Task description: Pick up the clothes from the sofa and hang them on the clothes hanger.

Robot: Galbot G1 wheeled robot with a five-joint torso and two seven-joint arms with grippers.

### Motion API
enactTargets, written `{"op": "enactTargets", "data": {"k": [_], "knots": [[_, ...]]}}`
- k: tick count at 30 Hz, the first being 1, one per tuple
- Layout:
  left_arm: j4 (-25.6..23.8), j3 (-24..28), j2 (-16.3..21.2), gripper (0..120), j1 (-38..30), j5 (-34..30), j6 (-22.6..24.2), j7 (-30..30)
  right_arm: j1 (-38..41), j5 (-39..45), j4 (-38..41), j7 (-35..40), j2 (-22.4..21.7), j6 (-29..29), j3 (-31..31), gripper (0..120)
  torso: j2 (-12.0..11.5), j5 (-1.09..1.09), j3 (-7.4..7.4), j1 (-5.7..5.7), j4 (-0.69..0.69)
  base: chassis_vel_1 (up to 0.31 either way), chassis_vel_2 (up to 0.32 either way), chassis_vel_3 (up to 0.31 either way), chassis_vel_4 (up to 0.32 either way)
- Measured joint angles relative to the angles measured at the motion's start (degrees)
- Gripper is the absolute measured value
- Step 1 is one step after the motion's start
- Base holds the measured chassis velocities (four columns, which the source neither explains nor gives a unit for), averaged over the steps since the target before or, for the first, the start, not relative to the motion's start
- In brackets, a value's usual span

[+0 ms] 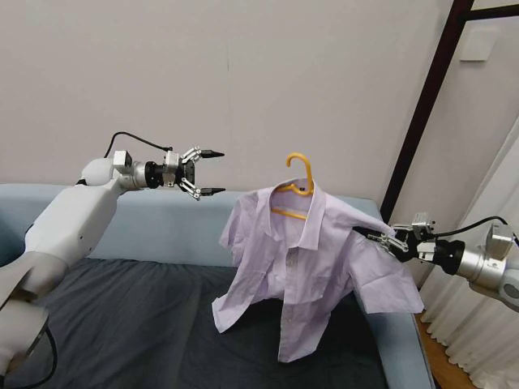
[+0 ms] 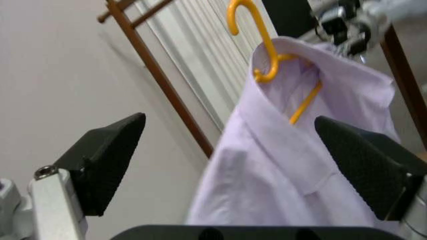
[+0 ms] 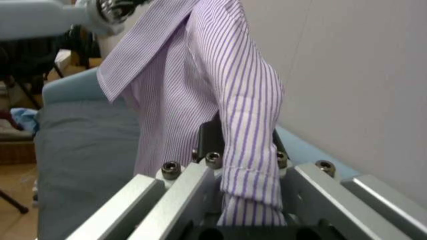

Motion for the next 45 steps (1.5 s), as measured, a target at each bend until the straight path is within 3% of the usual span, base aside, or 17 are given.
{"op": "enactTargets", "data": {"k": [1, 5, 8, 15, 20, 21, 24, 26, 27, 31, 39, 45], "knots": [[0.0, 0.0, 0.0, 100, 0.0, 0.0, 0.0, 0.0, 0.0, 0.0, 0.0, 0.0, 0.0, 0.0, 0.0, 1, 0.0, 0.00, 0.00, 0.00, 0.00, 0.000, 0.000, 0.000, 0.000], [-17.1, -2.5, 2.3, 100, 13.5, -3.1, 2.2, -15.7, 0.7, 2.4, 2.5, 2.3, -1.0, 0.3, 3.3, 1, 0.0, 0.00, -0.01, 0.00, -0.03, 0.000, 0.000, 0.000, 0.000], [-21.3, -3.2, 1.8, 100, 18.6, -3.5, 2.0, -20.0, 0.9, 2.6, 3.5, 3.7, -1.8, -0.5, 4.5, 1, 0.0, 0.01, -0.01, 0.00, -0.04, 0.000, 0.000, 0.000, 0.000], [-25.7, -4.7, -1.4, 100, 28.0, 2.8, 1.1, -25.4, 0.8, 3.1, 6.2, 8.9, -4.2, -3.8, 6.6, 1, 0.0, 0.01, 0.00, 0.00, -0.03, 0.000, 0.000, 0.000, 0.000], [-30.2, -4.7, -4.4, 100, 33.5, 6.8, 0.1, -39.8, 0.7, 3.8, 9.5, 16.4, -4.9, -6.5, 7.4, 1, 0.0, 0.02, 0.00, 0.00, -0.01, 0.000, 0.000, 0.000, 0.000], [-30.2, -4.7, -4.4, 100, 33.5, 6.8, 0.1, -39.8, 0.7, 3.8, 9.5, 16.4, -4.9, -6.5, 7.4, 1, 0.0, 0.02, 0.00, 0.00, -0.01, 0.000, 0.000, 0.000, 0.000], [-32.9, -3.5, -7.2, 100, 34.4, 8.1, 0.6, -51.9, 0.6, 4.2, 11.0, 18.7, -4.4, -6.9, 7.6, 1, 0.0, 0.02, 0.00, 0.00, -0.02, 0.000, 0.000, 0.000, 0.000], [-34.2, -2.3, -9.0, 100, 34.2, 8.3, 1.5, -59.1, 0.5, 4.4, 11.8, 19.6, -3.9, -7.1, 7.6, 1, 0.0, 0.03, 0.00, 0.00, -0.02, 0.000, 0.000, 0.000, 0.000], [-34.2, -2.3, -9.0, 100, 34.2, 8.3, 1.5, -59.1, 0.5, 4.4, 11.8, 19.6, -3.9, -7.1, 7.6, 1, 0.0, 0.03, 0.00, 0.00, -0.02, 0.000, 0.000, 0.000, 0.000], [-34.5, 0.8, -13.6, 100, 31.6, 9.3, 3.4, -69.6, 0.1, 4.3, 12.2, 19.5, -2.9, -7.1, 7.5, 1, 0.0, 0.03, 0.00, 0.00, -0.02, 0.000, 0.000, 0.000, 0.000], [-31.8, 3.9, -19.1, 96, 27.8, 9.2, 3.8, -74.4, -0.5, 3.4, 11.5, 18.2, -2.1, -6.8, 7.4, 1, 0.0, 0.03, 0.00, 0.00, -0.04, 0.000, 0.000, 0.000, 0.000], [-30.4, 4.4, -20.9, 78, 27.4, 8.6, 2.6, -75.1, -0.5, 2.9, 10.8, 17.3, -1.6, -6.6, 7.1, 1, 0.0, 0.01, 0.00, 0.00, -0.02, 0.000, 0.000, 0.000, 0.000]]}}
